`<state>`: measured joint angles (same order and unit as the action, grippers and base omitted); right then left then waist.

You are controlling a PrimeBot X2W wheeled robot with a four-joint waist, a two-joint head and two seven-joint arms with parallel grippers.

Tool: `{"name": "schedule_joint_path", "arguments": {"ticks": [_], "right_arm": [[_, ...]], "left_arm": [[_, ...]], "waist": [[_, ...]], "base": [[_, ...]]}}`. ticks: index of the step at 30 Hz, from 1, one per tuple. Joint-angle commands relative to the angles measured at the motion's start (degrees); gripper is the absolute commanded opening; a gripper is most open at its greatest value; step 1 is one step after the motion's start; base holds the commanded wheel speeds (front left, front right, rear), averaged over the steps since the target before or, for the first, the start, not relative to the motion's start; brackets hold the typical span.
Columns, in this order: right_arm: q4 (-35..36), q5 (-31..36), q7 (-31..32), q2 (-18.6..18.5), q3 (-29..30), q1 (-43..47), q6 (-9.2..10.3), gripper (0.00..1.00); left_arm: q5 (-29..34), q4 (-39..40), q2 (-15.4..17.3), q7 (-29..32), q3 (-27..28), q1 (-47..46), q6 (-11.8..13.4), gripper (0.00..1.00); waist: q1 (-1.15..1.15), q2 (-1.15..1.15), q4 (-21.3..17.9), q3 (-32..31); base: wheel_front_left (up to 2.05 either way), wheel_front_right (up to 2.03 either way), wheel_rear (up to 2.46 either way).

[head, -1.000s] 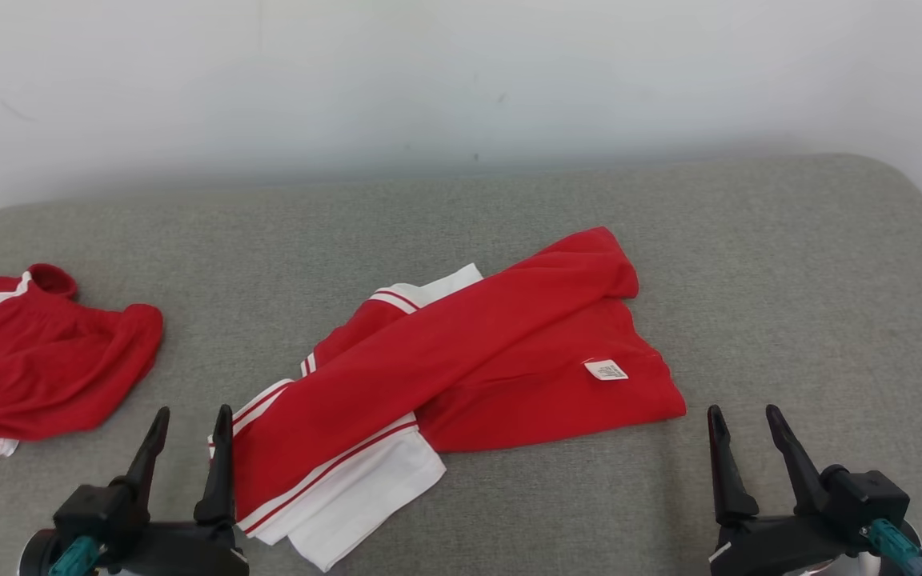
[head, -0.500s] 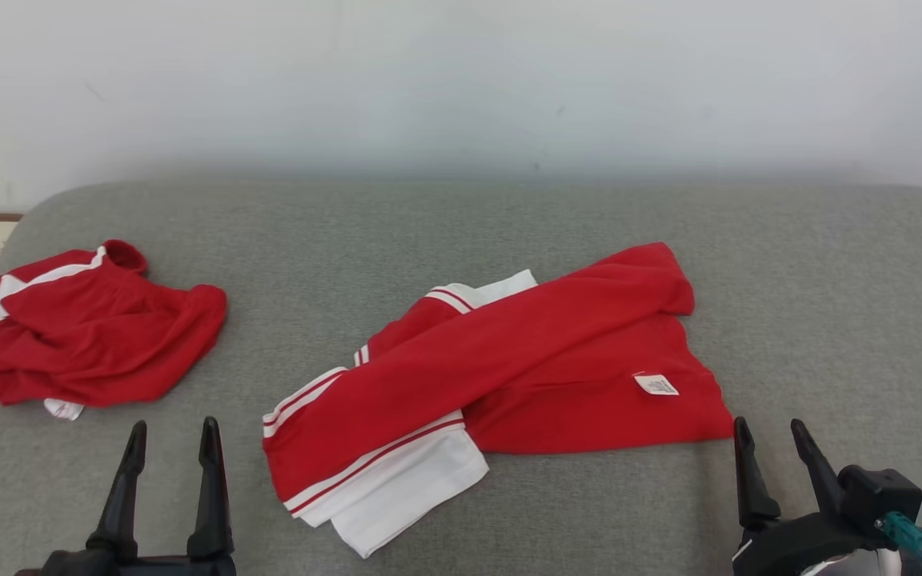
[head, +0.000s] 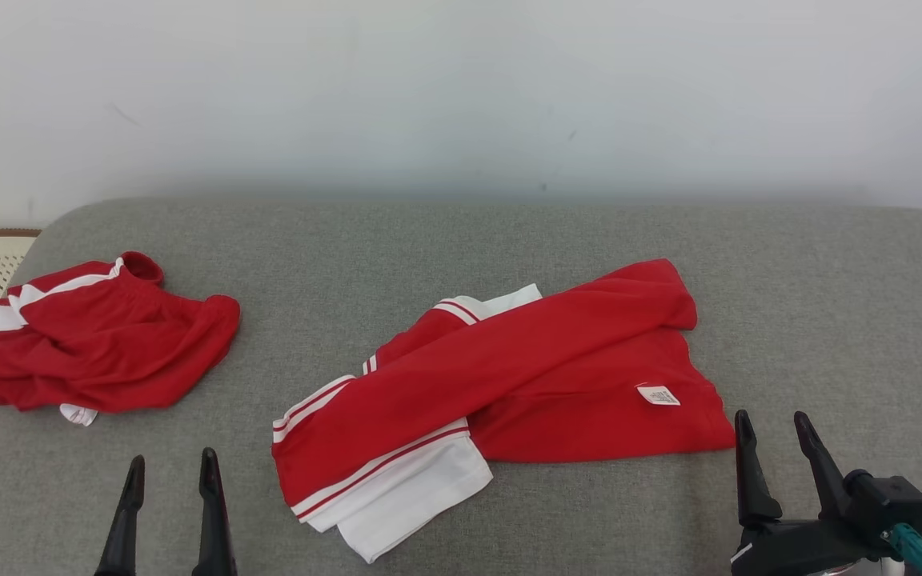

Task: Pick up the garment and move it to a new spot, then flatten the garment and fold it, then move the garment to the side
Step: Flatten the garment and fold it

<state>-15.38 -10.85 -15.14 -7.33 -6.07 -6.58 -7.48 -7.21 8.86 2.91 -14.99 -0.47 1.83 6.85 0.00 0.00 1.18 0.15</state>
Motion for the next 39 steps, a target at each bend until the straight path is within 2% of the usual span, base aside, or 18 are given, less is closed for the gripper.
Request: {"name": "schedule_joint_path", "arguments": {"ticks": [1, 17, 39], "right_arm": [[1.0, 0.5, -0.1, 0.1, 0.0, 1.4, -0.03, 1.00], [4.0, 3.0, -0.1, -0.2, -0.9, 4.3, -0.03, 1.00], [3.3, 3.4, -0.1, 0.4, 0.0, 4.6, -0.03, 1.00]], "left_arm": [[0.0, -0.4, 0.0, -0.2, 0.1, 1.1, 0.3, 1.00], [3.7, -6.8, 0.2, -0.2, -1.8, 2.2, -3.5, 1.00], [3.1, -8.1, 0.0, -0.2, -1.9, 2.4, -3.2, 1.00]], "waist": [[0.00, 0.00, -0.4, -0.5], [0.00, 0.00, -0.7, -2.9], [0.00, 0.00, -1.8, -3.2]], "base": [[0.00, 0.00, 0.00], [0.00, 0.00, 0.00], [0.00, 0.00, 0.00]]}}
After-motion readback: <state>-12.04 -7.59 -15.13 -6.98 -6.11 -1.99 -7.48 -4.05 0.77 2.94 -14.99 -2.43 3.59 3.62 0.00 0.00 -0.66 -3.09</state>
